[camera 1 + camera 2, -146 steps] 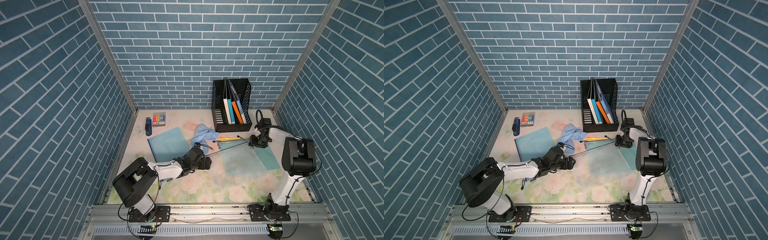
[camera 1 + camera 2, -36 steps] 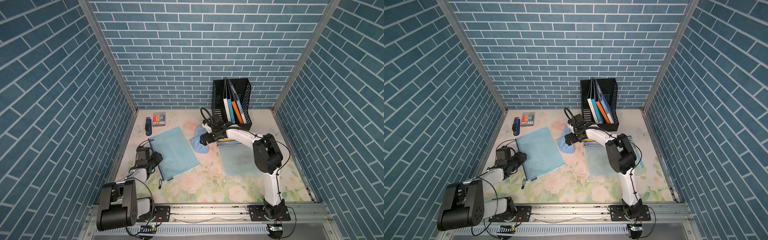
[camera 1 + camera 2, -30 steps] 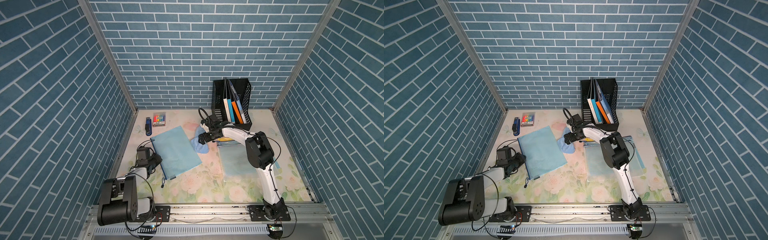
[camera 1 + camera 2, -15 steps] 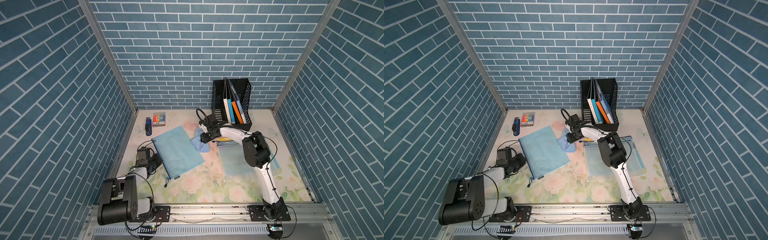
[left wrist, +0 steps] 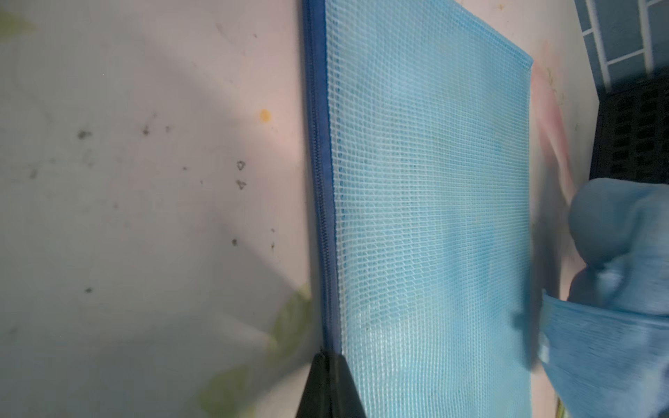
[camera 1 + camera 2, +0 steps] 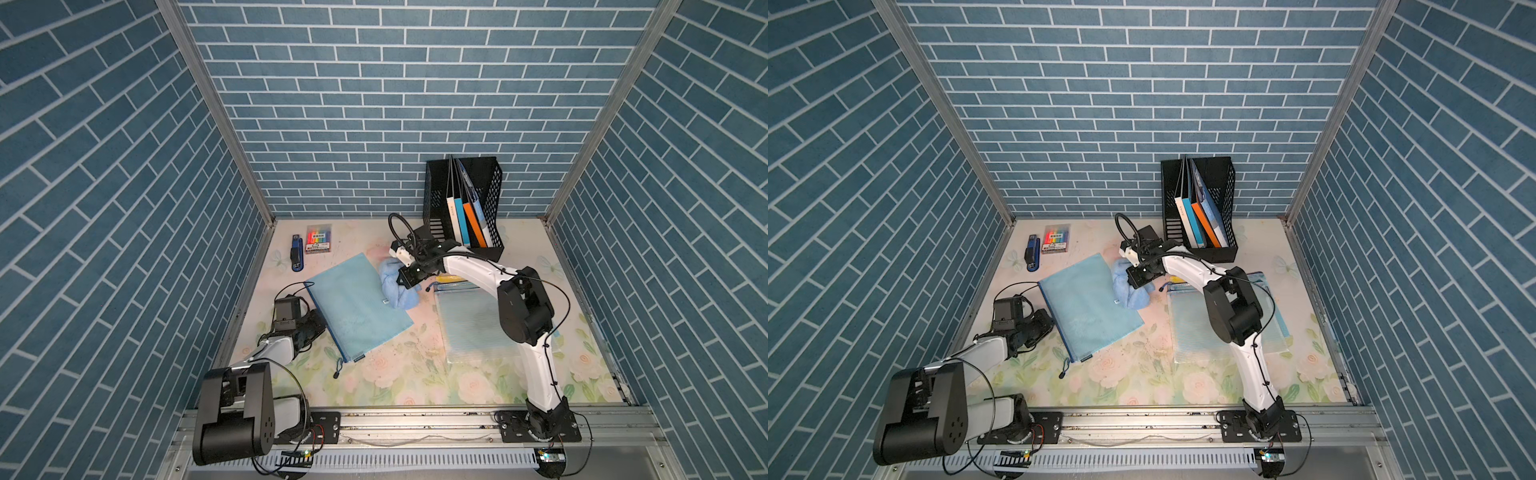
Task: Wipe the document bag
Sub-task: Pick up the cleaning item at the center of the board, then wipe the dirt from the document bag.
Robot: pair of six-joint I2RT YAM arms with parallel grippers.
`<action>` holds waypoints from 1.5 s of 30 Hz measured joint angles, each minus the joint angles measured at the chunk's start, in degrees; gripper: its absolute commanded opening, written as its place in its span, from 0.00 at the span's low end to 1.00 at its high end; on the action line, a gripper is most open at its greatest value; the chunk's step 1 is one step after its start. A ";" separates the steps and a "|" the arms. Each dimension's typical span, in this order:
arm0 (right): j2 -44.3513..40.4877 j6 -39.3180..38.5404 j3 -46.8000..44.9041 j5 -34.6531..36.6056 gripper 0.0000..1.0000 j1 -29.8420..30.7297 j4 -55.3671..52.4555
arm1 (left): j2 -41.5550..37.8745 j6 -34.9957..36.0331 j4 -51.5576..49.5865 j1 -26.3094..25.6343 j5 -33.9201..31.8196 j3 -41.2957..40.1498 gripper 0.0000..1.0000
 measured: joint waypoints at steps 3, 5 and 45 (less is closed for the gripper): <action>-5.22 0.02 -0.44 -5.60 0.00 0.57 0.39 | -0.85 0.37 -1.16 -0.33 1.81 0.70 0.00; -6.99 0.00 -0.11 -8.31 0.00 1.62 0.20 | -0.96 0.74 -1.55 -0.74 3.04 1.31 0.00; -2.51 -2.97 -11.17 7.37 0.98 12.15 9.05 | 5.95 -4.92 11.56 -7.82 1.92 -0.35 0.32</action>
